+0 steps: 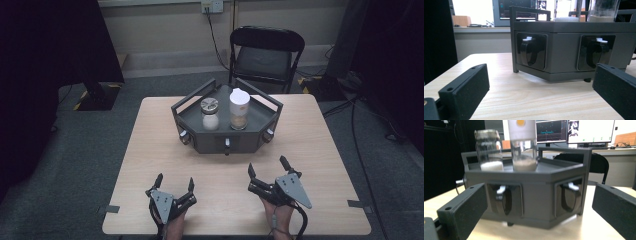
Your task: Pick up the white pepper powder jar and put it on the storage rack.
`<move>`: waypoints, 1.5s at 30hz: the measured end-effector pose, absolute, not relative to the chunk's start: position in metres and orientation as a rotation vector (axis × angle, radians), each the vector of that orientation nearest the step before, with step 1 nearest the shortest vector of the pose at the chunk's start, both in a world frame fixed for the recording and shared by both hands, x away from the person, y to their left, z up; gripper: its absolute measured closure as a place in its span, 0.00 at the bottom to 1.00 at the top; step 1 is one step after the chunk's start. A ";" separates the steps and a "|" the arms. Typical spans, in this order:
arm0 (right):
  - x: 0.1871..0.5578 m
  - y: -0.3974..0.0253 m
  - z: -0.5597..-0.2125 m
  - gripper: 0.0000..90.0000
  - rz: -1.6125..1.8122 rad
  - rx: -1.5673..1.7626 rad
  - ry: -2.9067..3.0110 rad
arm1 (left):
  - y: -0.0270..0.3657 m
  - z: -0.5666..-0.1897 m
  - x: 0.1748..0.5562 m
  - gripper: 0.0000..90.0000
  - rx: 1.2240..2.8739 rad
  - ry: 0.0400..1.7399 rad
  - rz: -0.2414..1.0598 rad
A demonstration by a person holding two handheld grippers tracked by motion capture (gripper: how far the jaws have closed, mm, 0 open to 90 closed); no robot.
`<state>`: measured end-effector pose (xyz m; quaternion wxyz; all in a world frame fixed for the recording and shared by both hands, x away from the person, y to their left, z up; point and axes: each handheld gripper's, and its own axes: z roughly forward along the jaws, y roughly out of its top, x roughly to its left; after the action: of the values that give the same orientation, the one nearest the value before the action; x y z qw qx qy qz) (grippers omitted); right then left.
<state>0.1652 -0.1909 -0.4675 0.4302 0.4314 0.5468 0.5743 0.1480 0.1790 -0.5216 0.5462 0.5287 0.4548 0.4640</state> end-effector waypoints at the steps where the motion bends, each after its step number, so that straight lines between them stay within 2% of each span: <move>1: 0.164 -0.191 -0.470 0.00 1.426 1.075 1.365 | 0.179 -0.522 0.148 0.00 1.254 1.078 1.100; 23: 0.147 -0.191 -0.510 0.00 1.365 1.082 1.365 | 0.179 -0.522 0.148 0.00 1.253 1.079 1.102; 45: 0.144 -0.190 -0.520 0.00 1.369 1.065 1.340 | 0.179 -0.522 0.148 0.00 1.253 1.079 1.101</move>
<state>0.1442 -0.1904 -0.5196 0.4572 0.4321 0.5439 0.5554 0.1478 0.1789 -0.5216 0.5458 0.5286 0.4550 0.4644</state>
